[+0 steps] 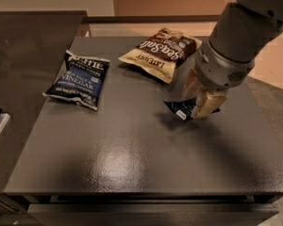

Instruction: Move rxbar blueberry near blue chip bag

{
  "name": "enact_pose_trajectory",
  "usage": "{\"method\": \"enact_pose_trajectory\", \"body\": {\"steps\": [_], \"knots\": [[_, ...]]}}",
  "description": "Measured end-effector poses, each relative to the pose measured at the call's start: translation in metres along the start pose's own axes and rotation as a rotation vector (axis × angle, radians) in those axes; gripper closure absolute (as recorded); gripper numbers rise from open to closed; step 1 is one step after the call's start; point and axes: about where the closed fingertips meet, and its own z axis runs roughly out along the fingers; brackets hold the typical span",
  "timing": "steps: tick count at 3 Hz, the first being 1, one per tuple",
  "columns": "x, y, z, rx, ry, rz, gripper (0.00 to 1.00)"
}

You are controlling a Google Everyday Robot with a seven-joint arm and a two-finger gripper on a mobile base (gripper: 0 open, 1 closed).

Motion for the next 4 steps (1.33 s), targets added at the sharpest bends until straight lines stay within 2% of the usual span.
{"method": "enact_pose_trajectory", "body": {"steps": [2, 4], "knots": [[-0.061, -0.037, 0.008, 0.027, -0.079, -0.056, 1.00], [-0.114, -0.067, 0.030, 0.028, -0.145, -0.072, 1.00]]}}
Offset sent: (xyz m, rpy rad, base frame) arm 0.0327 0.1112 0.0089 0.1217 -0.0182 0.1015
